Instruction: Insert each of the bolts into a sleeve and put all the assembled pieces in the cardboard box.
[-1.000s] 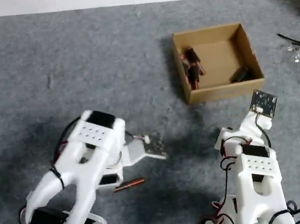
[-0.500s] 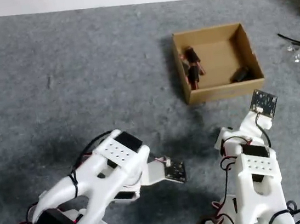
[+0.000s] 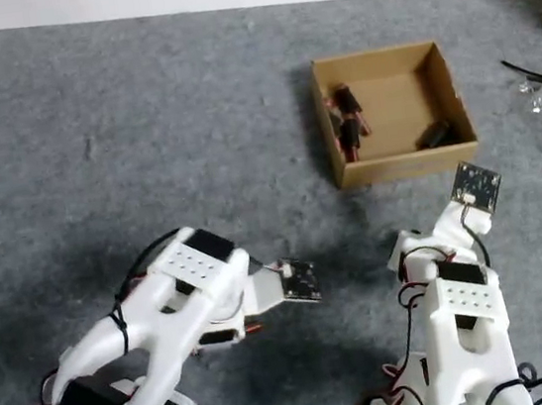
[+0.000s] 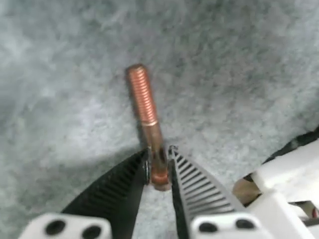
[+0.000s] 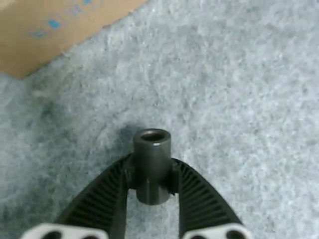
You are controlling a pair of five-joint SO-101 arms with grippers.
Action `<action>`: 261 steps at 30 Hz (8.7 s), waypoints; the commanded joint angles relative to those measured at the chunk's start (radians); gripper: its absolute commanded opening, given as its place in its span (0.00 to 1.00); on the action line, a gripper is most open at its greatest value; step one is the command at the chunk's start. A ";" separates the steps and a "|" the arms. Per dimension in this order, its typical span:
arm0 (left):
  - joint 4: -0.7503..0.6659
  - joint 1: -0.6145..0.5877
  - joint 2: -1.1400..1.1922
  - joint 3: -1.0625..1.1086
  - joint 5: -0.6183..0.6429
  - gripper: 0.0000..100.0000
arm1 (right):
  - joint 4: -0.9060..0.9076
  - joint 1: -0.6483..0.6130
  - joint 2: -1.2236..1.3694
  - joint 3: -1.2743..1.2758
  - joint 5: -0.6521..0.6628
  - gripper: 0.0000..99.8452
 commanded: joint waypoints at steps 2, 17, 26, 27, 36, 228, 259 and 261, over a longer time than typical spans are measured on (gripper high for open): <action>-0.072 -0.056 -0.031 0.027 0.002 0.08 | -0.030 -0.002 0.001 -0.004 0.058 0.00; -0.195 -0.058 -0.031 0.153 0.002 0.13 | -0.030 -0.002 0.001 -0.004 0.060 0.00; -0.189 -0.059 -0.030 0.154 0.002 0.02 | -0.030 -0.002 0.001 -0.001 0.061 0.00; -0.189 -0.059 -0.030 0.154 0.000 0.01 | -0.030 -0.002 0.001 -0.001 0.061 0.00; 0.087 -0.085 -0.039 -0.051 -0.204 0.01 | -0.030 -0.002 0.001 -0.001 0.061 0.00; -0.605 -0.429 -1.552 0.700 1.189 0.01 | -0.110 -0.005 -0.008 0.002 0.132 0.00; -0.694 -0.309 -1.544 0.811 1.189 0.01 | -0.707 -0.418 -0.010 0.170 0.071 0.00; -0.694 -0.321 -1.544 0.811 1.189 0.01 | -0.743 -0.478 -0.010 0.168 0.071 0.00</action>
